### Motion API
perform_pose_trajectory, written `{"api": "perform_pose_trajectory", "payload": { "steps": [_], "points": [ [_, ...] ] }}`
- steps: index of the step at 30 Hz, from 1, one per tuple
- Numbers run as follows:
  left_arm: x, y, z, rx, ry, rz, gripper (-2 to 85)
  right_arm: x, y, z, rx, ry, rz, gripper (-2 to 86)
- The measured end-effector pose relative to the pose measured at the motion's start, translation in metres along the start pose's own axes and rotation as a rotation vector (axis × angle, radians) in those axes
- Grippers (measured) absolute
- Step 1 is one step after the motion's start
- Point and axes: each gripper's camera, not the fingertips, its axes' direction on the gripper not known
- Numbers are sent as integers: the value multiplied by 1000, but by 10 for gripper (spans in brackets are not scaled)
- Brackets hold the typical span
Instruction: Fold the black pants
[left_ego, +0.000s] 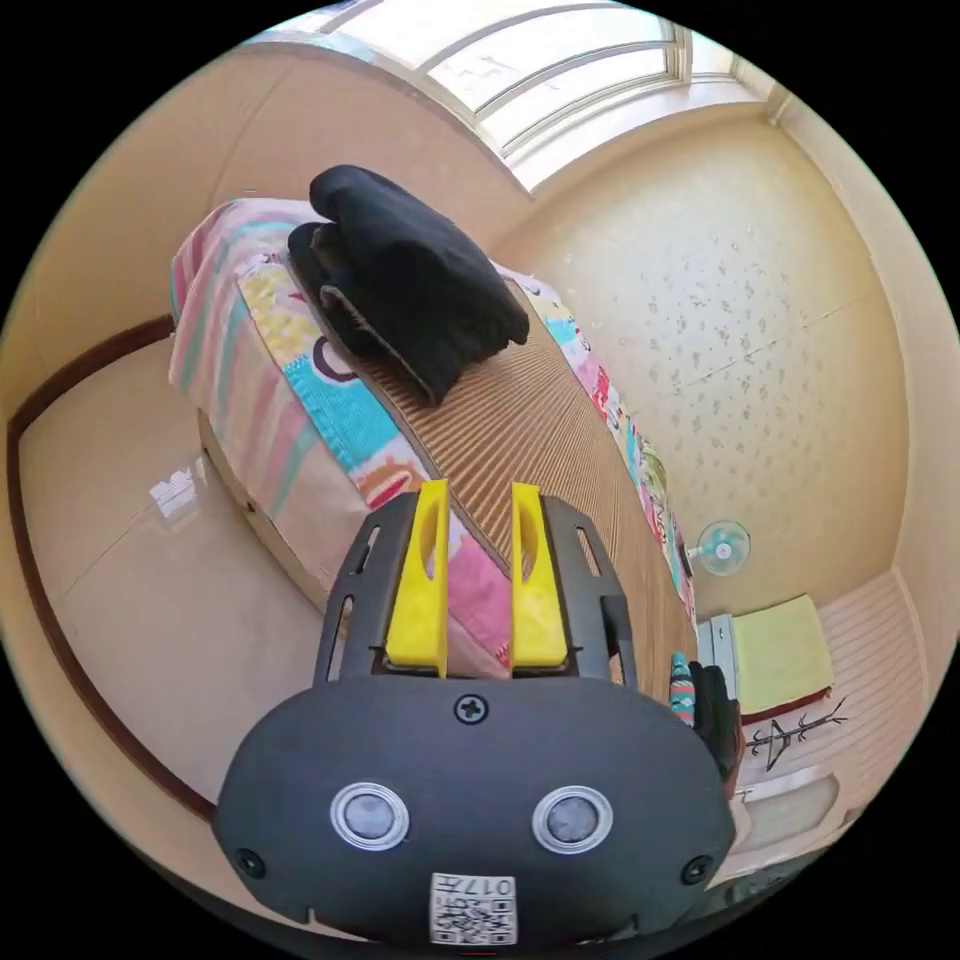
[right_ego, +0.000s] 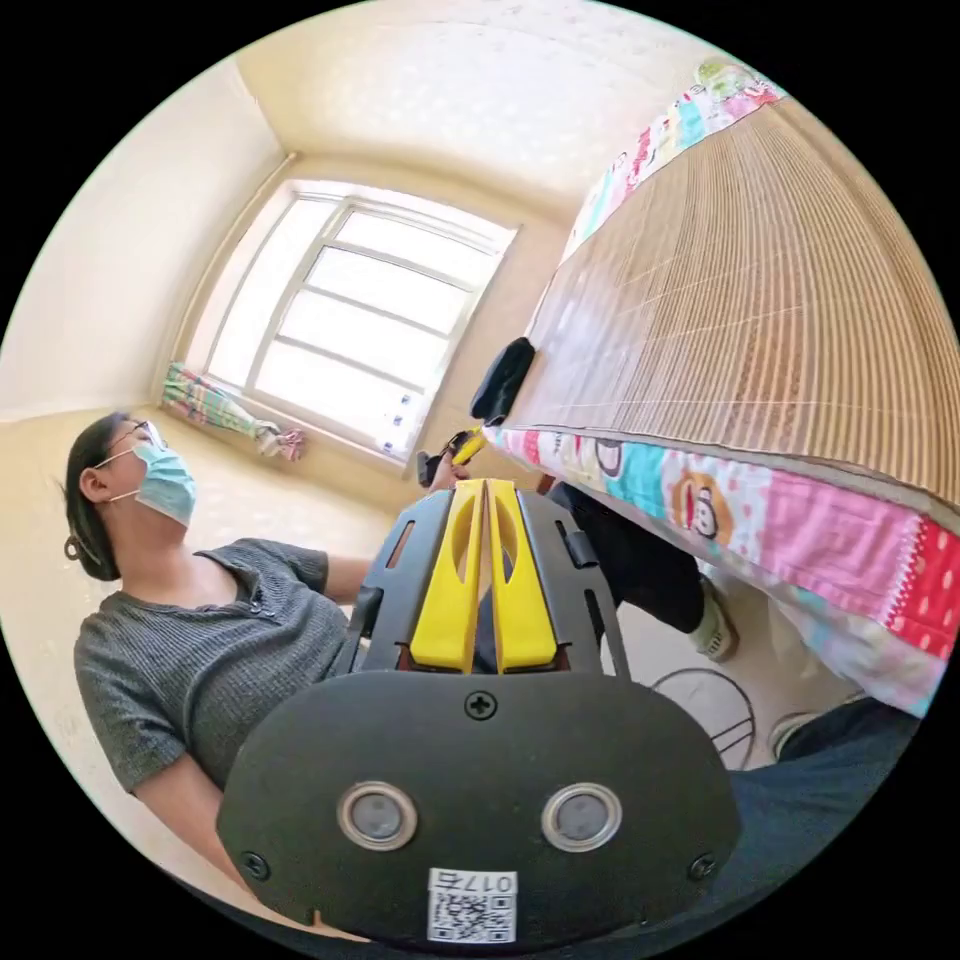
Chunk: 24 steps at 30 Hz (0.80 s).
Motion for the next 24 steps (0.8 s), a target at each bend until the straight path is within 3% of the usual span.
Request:
{"api": "perform_pose_trajectory", "payload": {
  "steps": [7,13,16,18,24],
  "points": [
    [-33,-81,17,59,-210,-72,161,44,32,29,-23,43,102,4],
    [-65,-83,36,80,-49,-224,115,61,44,29,-8,91,101,5],
    [-59,-63,43,137,291,-254,83,74,49,32,-19,108,106,5],
    [-15,-47,69,36,416,-154,77,85,51,31,-14,111,119,5],
    [157,75,153,-225,182,372,66,113,52,27,55,30,116,5]
  ]
}}
